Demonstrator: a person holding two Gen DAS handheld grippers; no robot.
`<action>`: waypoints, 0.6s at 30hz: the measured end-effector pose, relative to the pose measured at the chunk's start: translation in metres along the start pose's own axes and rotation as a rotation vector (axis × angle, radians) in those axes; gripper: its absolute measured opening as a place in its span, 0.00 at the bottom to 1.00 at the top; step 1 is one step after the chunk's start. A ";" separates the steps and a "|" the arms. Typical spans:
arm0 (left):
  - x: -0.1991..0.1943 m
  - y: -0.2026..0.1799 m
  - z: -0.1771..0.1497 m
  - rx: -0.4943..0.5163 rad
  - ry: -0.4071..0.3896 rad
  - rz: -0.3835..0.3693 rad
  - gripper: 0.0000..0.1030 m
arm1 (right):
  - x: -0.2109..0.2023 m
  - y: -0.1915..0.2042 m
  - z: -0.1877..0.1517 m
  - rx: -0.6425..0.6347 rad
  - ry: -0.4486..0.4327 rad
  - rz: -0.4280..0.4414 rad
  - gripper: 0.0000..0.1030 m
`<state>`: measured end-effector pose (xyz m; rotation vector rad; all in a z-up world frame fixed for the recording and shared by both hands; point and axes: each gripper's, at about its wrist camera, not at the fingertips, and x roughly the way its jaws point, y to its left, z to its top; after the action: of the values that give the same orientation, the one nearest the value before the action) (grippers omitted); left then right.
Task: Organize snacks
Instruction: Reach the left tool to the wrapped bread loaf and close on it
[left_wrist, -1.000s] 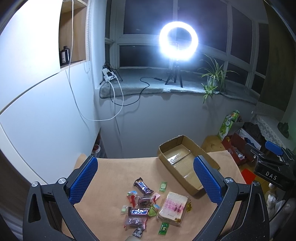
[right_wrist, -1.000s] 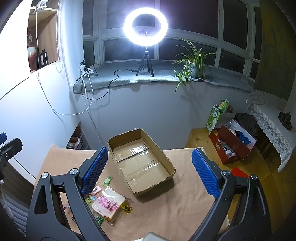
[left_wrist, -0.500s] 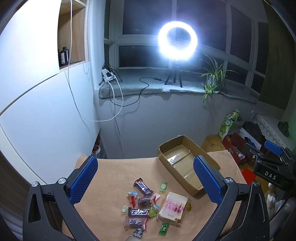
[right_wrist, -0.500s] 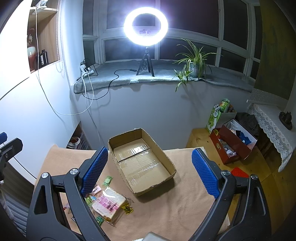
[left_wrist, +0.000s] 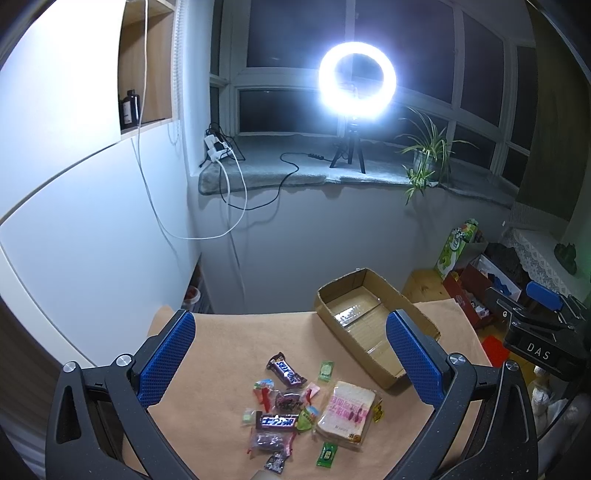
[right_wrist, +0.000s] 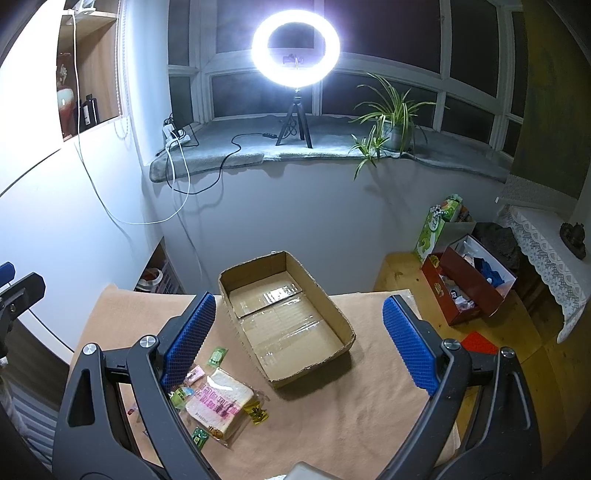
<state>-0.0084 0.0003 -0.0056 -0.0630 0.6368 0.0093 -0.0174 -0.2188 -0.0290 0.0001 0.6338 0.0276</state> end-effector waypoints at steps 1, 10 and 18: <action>0.000 0.000 0.000 0.001 0.000 0.000 0.99 | 0.000 0.000 -0.001 0.000 0.000 0.000 0.92; 0.010 0.005 -0.010 -0.008 0.037 -0.007 0.99 | 0.027 -0.005 -0.028 0.067 0.089 0.132 0.92; 0.041 0.019 -0.035 -0.048 0.160 -0.040 0.90 | 0.066 -0.027 -0.054 0.133 0.245 0.165 0.81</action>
<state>0.0033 0.0165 -0.0593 -0.1233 0.7951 -0.0189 0.0042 -0.2441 -0.1122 0.1800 0.8789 0.1466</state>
